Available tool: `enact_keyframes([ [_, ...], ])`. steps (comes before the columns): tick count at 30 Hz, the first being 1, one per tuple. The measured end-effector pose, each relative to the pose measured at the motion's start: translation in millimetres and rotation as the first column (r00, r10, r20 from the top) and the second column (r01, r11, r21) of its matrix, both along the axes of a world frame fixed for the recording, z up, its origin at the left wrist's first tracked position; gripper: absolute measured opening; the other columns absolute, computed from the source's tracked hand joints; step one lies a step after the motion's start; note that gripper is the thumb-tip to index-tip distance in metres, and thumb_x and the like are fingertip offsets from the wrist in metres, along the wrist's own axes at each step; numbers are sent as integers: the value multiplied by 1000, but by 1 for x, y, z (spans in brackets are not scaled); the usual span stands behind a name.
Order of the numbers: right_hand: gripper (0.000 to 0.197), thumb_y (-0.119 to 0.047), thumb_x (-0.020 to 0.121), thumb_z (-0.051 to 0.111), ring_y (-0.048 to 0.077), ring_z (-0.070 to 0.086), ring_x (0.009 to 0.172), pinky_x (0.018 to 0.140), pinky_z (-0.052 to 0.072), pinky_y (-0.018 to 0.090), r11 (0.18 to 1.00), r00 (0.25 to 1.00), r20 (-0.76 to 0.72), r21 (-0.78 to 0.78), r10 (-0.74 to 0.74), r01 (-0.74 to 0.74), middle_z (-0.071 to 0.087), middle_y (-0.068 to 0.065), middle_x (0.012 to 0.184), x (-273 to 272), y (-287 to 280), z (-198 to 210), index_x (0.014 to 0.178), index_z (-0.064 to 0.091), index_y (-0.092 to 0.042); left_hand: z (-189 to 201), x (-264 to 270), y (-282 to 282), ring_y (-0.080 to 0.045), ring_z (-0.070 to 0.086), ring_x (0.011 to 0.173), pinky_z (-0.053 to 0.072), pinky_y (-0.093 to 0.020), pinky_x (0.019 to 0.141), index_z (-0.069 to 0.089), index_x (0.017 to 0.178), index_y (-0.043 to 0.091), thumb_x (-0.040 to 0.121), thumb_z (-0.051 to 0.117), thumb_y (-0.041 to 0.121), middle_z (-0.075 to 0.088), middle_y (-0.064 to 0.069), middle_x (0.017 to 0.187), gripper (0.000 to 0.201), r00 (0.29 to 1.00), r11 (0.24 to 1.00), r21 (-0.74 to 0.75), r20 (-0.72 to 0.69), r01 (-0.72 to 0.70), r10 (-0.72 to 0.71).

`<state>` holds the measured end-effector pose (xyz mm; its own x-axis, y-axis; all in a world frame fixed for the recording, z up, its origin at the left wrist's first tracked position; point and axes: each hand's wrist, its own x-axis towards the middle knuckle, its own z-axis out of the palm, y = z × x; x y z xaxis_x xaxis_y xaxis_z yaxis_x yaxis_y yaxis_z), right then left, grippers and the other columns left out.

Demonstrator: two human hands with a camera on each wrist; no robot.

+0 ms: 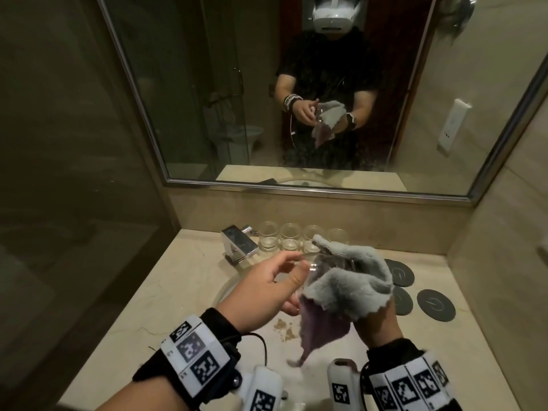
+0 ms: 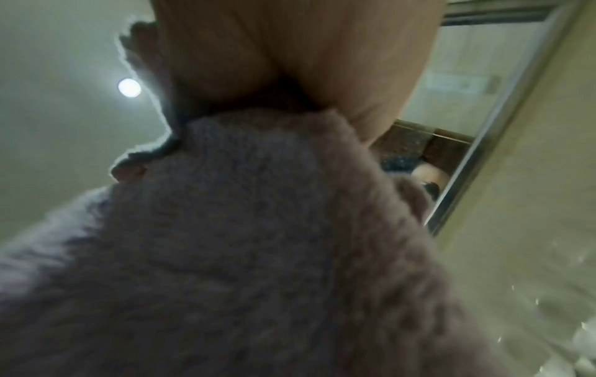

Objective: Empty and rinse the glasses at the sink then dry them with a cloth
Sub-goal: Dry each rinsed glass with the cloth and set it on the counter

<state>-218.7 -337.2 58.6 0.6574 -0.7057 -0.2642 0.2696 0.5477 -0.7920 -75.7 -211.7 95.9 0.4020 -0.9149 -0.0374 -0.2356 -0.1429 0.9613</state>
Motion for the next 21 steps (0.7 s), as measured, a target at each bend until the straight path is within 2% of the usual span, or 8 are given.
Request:
enact_keyframes([
  [1,62,-46,31,94,-12,65,71,70,51,9,996,997,-42,-59,65,-67,70,-27,72,4,2,4,89,76,-35,1,-1,0,-14,70,76,61,-39,77,48,137,30,74,58,74,58,7,125,77,1000,1000,6,23,-1,1],
  [3,59,-43,73,71,11,65,104,95,42,20,975,986,-160,-206,44,-77,71,0,112,12,8,13,123,59,-16,2,-6,1,-6,67,90,58,-35,86,46,139,36,83,67,52,55,17,130,62,969,998,-28,243,63,-55],
  [6,28,-37,75,68,30,64,99,89,48,40,927,985,-160,-374,-62,-2,71,13,102,11,-1,0,95,71,-18,-3,-3,0,-3,58,106,52,-22,90,43,138,47,84,72,27,47,25,138,65,891,991,-45,445,125,-92],
  [10,28,-12,102,39,35,67,99,76,56,29,788,937,-99,-575,-335,220,68,24,106,10,-8,-15,113,61,3,2,-6,-4,-15,70,72,60,-33,70,51,131,33,77,63,64,58,1,123,63,977,999,32,-212,-31,37],
  [12,47,-23,107,16,33,66,81,65,54,33,552,954,-75,-827,-290,103,71,22,78,3,1,-4,101,55,3,0,-6,-6,-16,66,62,60,-39,69,57,122,22,72,64,61,64,-3,110,64,946,995,78,-315,-57,79],
  [16,29,-1,102,35,-8,61,67,65,49,12,882,962,-84,-425,-260,201,63,2,93,8,-5,-6,124,49,12,-5,-8,0,-6,64,96,57,-34,87,52,128,44,80,76,38,58,17,123,54,985,999,-17,168,34,-31],
  [18,37,12,94,44,9,65,95,88,50,26,949,965,-220,-307,-143,71,59,17,122,9,-7,-16,131,45,12,-8,-7,1,0,59,103,56,-29,87,49,128,51,80,75,29,53,26,126,59,949,997,-50,312,58,-39],
  [21,40,19,89,46,9,66,104,89,47,18,968,962,-216,-224,-165,116,51,24,131,4,-1,-8,129,42,20,-4,-9,-1,-18,70,85,61,-38,76,50,133,38,78,71,55,59,11,124,62,991,998,-54,-135,-34,26],
])
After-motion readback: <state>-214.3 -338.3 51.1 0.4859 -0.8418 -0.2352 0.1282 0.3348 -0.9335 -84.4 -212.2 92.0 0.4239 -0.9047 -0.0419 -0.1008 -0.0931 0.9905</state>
